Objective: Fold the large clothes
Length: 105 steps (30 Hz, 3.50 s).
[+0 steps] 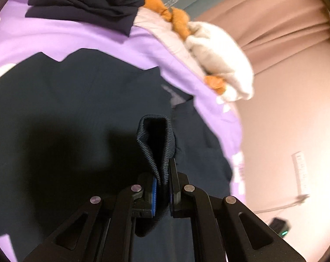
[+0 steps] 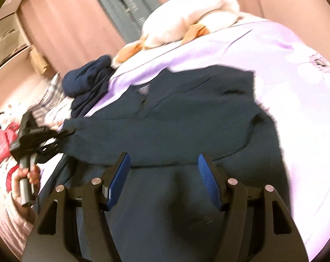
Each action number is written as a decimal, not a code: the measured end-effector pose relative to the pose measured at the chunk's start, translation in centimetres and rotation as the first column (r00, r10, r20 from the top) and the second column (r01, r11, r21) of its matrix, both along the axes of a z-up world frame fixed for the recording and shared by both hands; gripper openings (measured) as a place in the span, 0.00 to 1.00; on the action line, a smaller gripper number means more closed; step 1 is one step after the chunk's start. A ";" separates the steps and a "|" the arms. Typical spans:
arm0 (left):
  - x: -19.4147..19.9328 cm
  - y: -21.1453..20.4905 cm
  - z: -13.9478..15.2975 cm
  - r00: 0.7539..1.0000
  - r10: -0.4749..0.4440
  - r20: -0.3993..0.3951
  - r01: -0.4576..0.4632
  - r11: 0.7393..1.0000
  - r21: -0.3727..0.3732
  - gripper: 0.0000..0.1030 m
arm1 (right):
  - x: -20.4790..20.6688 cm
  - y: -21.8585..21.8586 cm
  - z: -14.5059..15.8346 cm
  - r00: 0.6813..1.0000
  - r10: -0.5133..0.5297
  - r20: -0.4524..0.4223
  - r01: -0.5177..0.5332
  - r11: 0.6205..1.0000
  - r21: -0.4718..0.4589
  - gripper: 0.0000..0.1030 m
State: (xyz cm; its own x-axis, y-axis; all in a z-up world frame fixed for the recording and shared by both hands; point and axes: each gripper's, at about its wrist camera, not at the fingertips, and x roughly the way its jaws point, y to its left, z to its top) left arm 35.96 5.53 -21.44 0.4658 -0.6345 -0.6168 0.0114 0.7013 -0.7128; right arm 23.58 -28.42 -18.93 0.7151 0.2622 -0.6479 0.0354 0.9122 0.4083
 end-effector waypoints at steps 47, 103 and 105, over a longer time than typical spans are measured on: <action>0.5 0.9 -2.2 0.996 -0.083 0.017 0.075 0.952 0.295 0.55 | 11.6 -12.7 1.0 0.977 -0.209 0.034 0.212 0.973 -0.096 0.33; -33.9 32.1 -8.6 0.791 0.597 -0.134 -0.608 0.742 -0.282 0.98 | -14.4 11.6 0.6 0.957 0.277 -0.089 -0.237 0.919 0.316 0.96; -33.3 32.0 -9.6 0.793 0.587 -0.160 -0.604 0.729 -0.322 0.98 | -14.4 11.8 0.8 0.955 0.283 -0.090 -0.242 0.917 0.318 0.96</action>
State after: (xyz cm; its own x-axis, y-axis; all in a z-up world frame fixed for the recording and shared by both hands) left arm 2.65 37.58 -31.08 0.7978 -0.4063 -0.4455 -0.3631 0.2663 -0.8929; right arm 9.16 -16.61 -18.08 0.5078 0.6254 -0.5925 -0.1164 0.7312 0.6721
